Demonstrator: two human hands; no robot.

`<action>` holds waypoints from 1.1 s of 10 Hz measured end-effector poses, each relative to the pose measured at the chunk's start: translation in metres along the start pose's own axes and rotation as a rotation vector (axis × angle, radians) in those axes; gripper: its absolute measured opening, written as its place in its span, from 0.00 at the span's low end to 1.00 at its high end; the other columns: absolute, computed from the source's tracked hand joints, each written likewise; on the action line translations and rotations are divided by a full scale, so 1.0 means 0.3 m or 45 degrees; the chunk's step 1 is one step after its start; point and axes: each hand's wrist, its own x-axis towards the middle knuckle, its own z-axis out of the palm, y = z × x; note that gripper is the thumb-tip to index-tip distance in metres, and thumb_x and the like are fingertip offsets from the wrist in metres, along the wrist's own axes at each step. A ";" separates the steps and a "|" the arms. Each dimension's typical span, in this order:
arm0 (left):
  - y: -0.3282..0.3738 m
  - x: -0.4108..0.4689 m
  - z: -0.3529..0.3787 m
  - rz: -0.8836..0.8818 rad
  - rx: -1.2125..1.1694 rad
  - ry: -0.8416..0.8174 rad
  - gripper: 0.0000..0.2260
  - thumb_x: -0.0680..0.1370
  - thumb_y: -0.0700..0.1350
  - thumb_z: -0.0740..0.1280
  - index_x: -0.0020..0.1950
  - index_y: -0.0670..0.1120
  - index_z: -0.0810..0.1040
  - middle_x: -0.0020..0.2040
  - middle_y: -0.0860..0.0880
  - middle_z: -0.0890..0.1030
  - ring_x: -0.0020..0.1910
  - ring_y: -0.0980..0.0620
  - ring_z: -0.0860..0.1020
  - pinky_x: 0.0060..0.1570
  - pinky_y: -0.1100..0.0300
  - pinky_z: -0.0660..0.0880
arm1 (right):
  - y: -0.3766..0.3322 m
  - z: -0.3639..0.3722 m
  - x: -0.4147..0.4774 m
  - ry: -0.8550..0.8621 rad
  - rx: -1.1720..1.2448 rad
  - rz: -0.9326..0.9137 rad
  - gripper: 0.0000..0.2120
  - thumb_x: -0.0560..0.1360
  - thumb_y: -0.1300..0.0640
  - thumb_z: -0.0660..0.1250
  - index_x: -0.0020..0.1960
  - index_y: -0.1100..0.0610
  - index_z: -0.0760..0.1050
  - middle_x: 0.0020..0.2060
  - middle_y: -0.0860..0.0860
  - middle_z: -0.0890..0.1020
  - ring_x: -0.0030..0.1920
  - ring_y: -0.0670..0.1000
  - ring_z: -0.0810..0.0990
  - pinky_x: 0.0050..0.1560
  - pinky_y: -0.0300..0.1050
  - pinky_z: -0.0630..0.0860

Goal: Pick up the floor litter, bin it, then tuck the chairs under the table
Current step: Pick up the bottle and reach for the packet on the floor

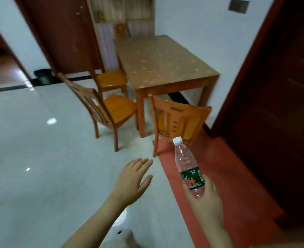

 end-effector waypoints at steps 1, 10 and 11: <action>-0.103 -0.111 -0.076 -0.146 0.000 0.092 0.22 0.80 0.55 0.57 0.70 0.47 0.72 0.65 0.50 0.77 0.64 0.49 0.72 0.65 0.57 0.65 | -0.095 0.056 -0.053 -0.152 0.092 -0.008 0.30 0.65 0.39 0.74 0.62 0.50 0.72 0.49 0.47 0.77 0.48 0.52 0.77 0.46 0.46 0.75; -1.393 -1.012 -0.677 -0.897 -0.039 0.333 0.23 0.79 0.55 0.55 0.69 0.45 0.73 0.65 0.49 0.76 0.65 0.48 0.73 0.63 0.52 0.70 | -1.346 1.181 -0.511 -0.779 0.030 -0.555 0.24 0.71 0.42 0.72 0.62 0.48 0.71 0.48 0.43 0.76 0.48 0.46 0.74 0.45 0.41 0.75; -1.510 -1.009 -0.658 -0.958 -0.052 0.299 0.23 0.80 0.56 0.54 0.69 0.46 0.73 0.66 0.49 0.76 0.65 0.48 0.72 0.65 0.52 0.69 | -1.422 1.312 -0.457 -0.827 0.008 -0.567 0.23 0.70 0.42 0.72 0.61 0.49 0.71 0.48 0.44 0.76 0.48 0.46 0.74 0.46 0.43 0.75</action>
